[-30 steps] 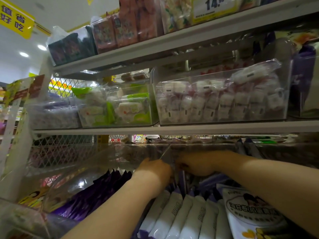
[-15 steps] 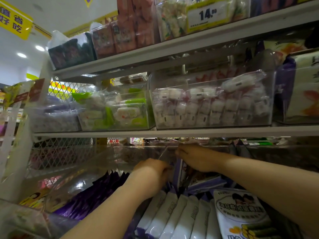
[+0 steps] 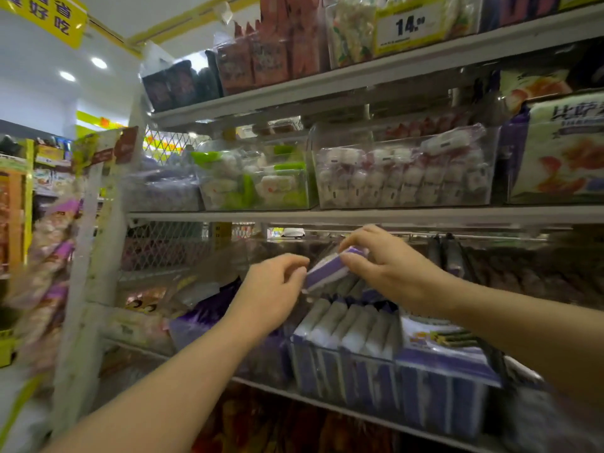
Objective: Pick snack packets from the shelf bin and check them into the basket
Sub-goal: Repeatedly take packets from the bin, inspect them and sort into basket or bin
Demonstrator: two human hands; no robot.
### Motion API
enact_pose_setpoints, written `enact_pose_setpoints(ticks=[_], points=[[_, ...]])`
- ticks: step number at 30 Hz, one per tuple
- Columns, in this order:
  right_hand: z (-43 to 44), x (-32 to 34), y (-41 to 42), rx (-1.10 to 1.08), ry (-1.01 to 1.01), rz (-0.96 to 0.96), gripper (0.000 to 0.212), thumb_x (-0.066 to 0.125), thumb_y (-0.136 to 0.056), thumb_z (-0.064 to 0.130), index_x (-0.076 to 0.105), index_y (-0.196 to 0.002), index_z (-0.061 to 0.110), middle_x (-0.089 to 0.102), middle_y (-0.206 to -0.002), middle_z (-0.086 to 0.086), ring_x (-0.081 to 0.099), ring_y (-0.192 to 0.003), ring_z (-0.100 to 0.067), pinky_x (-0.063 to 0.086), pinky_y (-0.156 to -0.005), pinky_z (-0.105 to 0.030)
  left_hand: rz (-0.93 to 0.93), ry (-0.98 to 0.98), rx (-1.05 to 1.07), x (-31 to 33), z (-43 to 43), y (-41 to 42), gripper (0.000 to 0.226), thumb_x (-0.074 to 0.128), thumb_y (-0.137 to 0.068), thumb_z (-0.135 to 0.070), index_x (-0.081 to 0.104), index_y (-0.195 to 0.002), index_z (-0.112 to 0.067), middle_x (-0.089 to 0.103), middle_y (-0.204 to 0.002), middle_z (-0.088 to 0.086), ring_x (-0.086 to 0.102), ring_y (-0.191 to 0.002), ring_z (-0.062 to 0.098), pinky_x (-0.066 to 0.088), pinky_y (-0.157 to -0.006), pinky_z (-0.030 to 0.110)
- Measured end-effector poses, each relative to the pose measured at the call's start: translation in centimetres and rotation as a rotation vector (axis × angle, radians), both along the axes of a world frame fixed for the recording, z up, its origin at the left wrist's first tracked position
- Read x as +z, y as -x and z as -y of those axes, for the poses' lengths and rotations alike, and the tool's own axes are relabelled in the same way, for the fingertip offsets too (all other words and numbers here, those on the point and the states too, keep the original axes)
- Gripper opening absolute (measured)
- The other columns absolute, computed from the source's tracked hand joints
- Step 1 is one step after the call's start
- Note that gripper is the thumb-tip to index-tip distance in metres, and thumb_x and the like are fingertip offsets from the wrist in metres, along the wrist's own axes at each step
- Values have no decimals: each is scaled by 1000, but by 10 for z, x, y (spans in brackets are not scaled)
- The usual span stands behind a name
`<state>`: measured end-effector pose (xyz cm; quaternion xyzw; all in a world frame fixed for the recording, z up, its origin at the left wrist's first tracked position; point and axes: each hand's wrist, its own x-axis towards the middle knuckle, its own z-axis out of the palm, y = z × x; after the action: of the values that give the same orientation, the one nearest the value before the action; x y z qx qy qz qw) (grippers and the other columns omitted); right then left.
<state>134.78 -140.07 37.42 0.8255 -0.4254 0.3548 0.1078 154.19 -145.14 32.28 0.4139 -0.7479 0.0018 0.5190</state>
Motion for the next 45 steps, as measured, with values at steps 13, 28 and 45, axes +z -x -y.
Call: enact_pose_setpoints(ticks=[13, 28, 45], points=[[-72, -163, -119, 584, -412, 362, 33, 51, -79, 15, 56, -109, 28, 26, -152, 22, 36, -135, 1, 41, -103, -27, -1004, -643, -363, -116, -113, -89, 21, 51, -99, -21, 65, -109, -8, 75, -87, 13, 73, -65, 25, 57, -50, 33], [-34, -294, -169, 552, -1117, 1127, 20, 56, -92, 17, 71, -95, 3, 75, -90, -15, 73, -76, -21, 57, -62, -28, -890, -772, -257, -271, -132, -128, 48, 68, -73, -22, 58, -120, -17, 73, -108, 10, 71, -97, 33, 57, -81, 48], [-25, -321, -167, 554, -1298, 985, 40, 49, -94, 29, 64, -113, -3, 71, -106, -20, 67, -92, -24, 49, -79, -32, -1067, -845, -79, -277, -135, -129, 25, 52, -97, -23, 65, -114, -10, 74, -104, 12, 69, -100, 27, 51, -93, 50]])
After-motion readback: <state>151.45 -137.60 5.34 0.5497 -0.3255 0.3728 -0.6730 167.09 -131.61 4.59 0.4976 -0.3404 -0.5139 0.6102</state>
